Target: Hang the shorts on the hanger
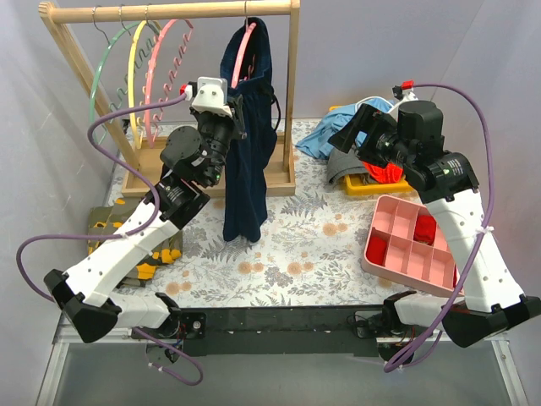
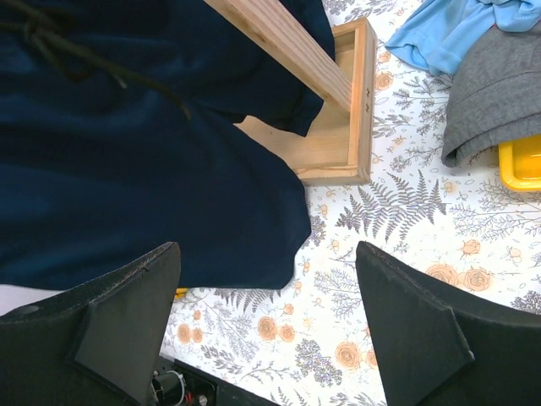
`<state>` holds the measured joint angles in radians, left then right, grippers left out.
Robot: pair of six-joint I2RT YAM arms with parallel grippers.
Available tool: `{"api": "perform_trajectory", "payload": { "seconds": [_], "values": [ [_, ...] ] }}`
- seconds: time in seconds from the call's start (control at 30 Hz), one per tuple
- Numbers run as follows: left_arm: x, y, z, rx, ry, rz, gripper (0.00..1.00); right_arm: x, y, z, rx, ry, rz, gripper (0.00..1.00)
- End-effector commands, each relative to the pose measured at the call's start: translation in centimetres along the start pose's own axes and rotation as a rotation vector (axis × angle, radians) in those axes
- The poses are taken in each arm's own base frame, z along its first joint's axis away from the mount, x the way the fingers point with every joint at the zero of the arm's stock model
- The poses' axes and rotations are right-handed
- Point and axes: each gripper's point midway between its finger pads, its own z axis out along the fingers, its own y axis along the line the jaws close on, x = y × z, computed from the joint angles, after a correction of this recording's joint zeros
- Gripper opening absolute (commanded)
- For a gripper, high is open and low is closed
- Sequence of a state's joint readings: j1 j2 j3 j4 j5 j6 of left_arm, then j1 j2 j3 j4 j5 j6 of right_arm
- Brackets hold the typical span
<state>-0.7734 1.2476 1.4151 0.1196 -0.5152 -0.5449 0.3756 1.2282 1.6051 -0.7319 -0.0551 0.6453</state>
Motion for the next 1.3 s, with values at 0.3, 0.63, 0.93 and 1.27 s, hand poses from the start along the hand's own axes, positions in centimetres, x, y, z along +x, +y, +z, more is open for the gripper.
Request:
{"api": "perform_trajectory", "payload": {
  "seconds": [0.3, 0.63, 0.93, 1.27],
  "values": [
    [-0.4, 0.4, 1.3, 0.039, -0.073, -0.155, 0.00, 0.4, 0.1, -0.7, -0.029, -0.030, -0.045, 0.93],
    [1.2, 1.1, -1.6, 0.039, 0.102, -0.207, 0.78, 1.3, -0.9, -0.6, -0.015, -0.026, -0.090, 0.95],
    [1.5, -0.1, -8.3, 0.194, 0.315, -0.309, 0.98, 3.6, -3.4, 0.5, 0.012, -0.019, -0.110, 0.99],
    [9.4, -7.6, -13.7, 0.348, 0.583, -0.299, 0.98, 7.7, -7.2, 2.1, 0.068, 0.038, -0.140, 0.99]
  ]
}}
